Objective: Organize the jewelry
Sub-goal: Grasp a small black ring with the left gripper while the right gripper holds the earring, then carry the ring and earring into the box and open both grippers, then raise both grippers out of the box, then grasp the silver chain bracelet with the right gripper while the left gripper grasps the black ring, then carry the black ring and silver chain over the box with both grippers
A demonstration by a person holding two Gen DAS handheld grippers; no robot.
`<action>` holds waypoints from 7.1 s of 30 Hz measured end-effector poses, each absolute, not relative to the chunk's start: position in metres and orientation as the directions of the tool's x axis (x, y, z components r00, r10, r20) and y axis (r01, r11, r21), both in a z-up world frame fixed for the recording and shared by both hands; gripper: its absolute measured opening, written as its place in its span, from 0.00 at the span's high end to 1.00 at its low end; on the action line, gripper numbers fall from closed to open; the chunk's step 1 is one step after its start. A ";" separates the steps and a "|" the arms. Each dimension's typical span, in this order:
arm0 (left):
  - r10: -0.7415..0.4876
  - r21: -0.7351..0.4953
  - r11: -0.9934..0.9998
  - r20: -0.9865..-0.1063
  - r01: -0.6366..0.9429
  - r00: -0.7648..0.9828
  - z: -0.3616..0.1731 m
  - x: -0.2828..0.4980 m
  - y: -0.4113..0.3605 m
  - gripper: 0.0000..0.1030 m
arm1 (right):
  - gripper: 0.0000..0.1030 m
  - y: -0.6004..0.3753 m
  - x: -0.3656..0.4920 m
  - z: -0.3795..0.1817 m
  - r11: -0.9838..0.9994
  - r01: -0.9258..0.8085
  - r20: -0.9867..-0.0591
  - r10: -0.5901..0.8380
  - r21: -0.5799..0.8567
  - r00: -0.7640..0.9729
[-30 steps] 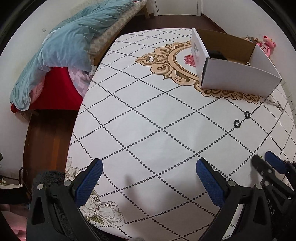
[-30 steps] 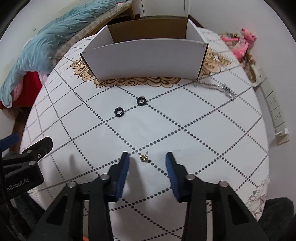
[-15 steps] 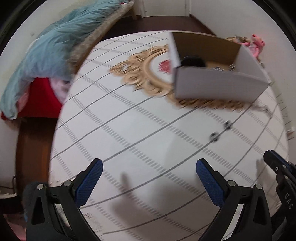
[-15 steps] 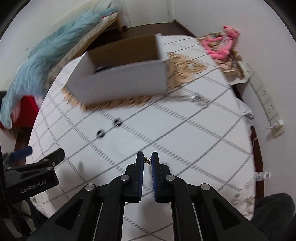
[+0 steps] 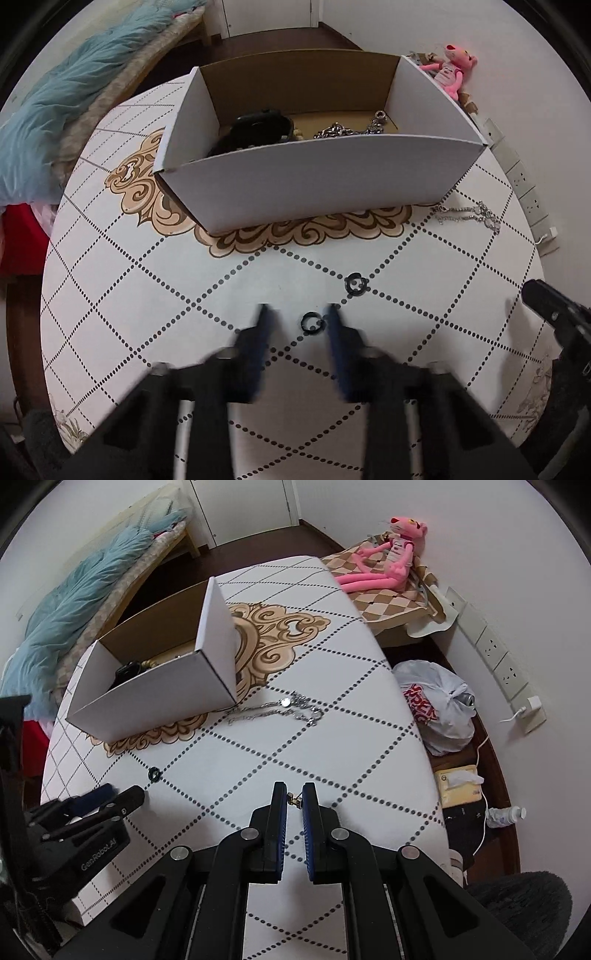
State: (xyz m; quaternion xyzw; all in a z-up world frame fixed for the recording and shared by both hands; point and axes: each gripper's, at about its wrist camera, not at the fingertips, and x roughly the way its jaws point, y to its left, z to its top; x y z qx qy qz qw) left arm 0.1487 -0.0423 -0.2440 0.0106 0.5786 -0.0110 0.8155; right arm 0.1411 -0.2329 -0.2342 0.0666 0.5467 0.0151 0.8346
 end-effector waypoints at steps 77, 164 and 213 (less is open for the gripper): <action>0.109 0.044 0.987 -0.886 -0.152 0.450 -0.137 0.208 0.042 0.00 | 0.04 -0.147 0.256 -0.169 0.988 -0.156 -0.942 0.044 -0.010 0.334; -0.054 -0.041 0.998 -0.928 0.043 0.369 -0.241 0.162 -0.063 0.89 | 0.96 -0.265 0.139 -0.262 0.971 0.062 -0.913 0.194 0.231 0.358; -0.054 -0.051 0.999 -0.904 0.018 0.424 -0.244 0.167 -0.053 0.90 | 0.96 -0.274 0.139 -0.229 0.955 0.096 -0.883 0.220 0.282 0.416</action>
